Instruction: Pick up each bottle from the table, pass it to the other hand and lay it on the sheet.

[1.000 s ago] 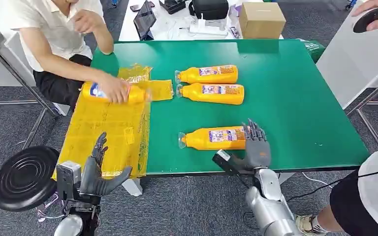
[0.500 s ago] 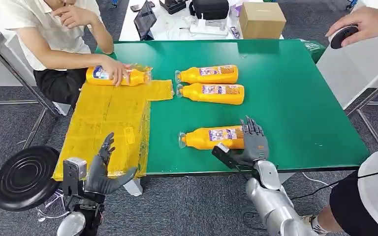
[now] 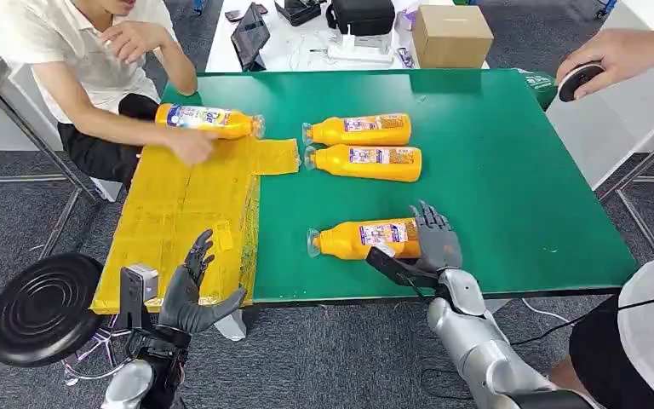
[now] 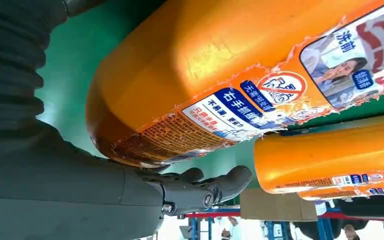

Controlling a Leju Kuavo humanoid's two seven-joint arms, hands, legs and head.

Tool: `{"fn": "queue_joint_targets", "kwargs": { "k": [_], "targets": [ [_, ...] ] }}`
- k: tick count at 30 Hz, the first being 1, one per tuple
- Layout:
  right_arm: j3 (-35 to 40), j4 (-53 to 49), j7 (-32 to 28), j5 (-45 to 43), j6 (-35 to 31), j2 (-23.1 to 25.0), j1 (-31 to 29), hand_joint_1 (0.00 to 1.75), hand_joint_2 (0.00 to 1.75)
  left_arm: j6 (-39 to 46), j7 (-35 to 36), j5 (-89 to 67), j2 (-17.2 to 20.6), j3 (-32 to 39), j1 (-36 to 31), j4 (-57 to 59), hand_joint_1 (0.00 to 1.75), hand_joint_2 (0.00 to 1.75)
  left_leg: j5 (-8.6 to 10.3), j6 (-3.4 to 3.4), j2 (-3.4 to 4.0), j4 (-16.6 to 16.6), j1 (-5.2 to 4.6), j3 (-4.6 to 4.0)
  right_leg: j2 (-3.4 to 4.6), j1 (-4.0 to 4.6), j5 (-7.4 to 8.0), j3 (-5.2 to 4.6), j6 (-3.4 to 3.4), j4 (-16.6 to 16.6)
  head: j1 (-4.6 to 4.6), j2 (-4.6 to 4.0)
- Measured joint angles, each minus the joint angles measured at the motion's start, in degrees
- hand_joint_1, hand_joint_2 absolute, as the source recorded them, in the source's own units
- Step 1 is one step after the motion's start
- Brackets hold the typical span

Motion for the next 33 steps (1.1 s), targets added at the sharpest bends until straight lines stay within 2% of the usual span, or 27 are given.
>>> {"fn": "queue_joint_targets", "kwargs": {
  "k": [3, 4, 5, 11, 22, 29, 33],
  "targets": [
    [0.63, 0.55, 0.77, 0.89, 0.33, -0.13, -0.42, 0.02, 1.75, 0.0, 0.17, 0.53, 0.02, -0.13, -0.39, 0.35, 0.0, 1.75, 0.0, 0.0, 0.0, 0.0, 0.0, 0.04, 0.0, 0.0, 0.0, 0.04, 0.0, 0.0, 0.0, 0.0],
    [0.9, 0.72, 0.96, 1.14, 0.53, -0.15, -0.59, 1.5, 1.75, 0.0, 0.26, 0.68, 0.02, -0.24, -0.64, 0.46, 0.0, 1.75, 0.0, 0.0, 0.0, 0.0, 0.0, 0.06, 0.0, 0.0, 0.0, 0.06, 0.0, 0.0, 0.0, 0.0],
    [1.16, 0.9, 1.07, 1.29, 0.77, -0.17, -0.77, 1.75, 1.75, -0.02, 0.31, 0.99, 0.02, -0.31, -0.89, 0.55, 0.0, 1.75, 0.0, 0.0, 0.0, 0.0, 0.0, 0.08, 0.0, 0.0, 0.0, 0.08, 0.0, 0.0, -0.02, 0.0],
    [2.38, 2.14, 0.18, 0.7, 8.34, -0.83, -2.78, 1.75, 1.75, -0.65, 0.66, 2.43, 0.09, -1.11, -2.31, 1.25, 0.0, 1.75, -0.01, 0.0, 0.05, 0.0, 0.0, 0.33, 0.01, 0.0, 0.0, 0.29, 0.0, -0.01, 0.0, 0.0],
    [3.06, 3.17, 0.4, 0.11, 11.11, -1.46, -4.34, 1.75, 1.75, -0.79, 0.74, 3.19, 0.33, -1.86, -2.94, 1.77, 0.0, 1.75, -0.01, 0.0, 0.03, 0.0, 0.0, 0.36, 0.01, 0.01, 0.0, 0.31, 0.0, -0.02, 0.0, 0.0],
    [3.76, 3.89, 3.83, -0.57, 21.18, -1.97, -6.47, 1.75, 1.75, -0.79, 0.42, 3.15, 0.39, -2.32, -3.19, 1.9, 0.0, 1.75, -0.04, 0.01, 0.11, 0.0, 0.0, 0.62, 0.02, 0.01, -0.02, 0.34, -0.02, -0.05, 0.0, 0.0],
    [3.78, 3.98, 3.85, -1.72, 22.78, -2.21, -6.84, 1.75, 1.75, -0.79, 0.42, 3.15, 0.42, -2.45, -3.53, 2.12, 0.0, 1.75, -0.06, 0.02, 0.09, 0.0, 0.0, 0.73, 0.02, 0.01, -0.02, 0.62, -0.03, -0.06, 0.0, 0.0]
  ]
}}
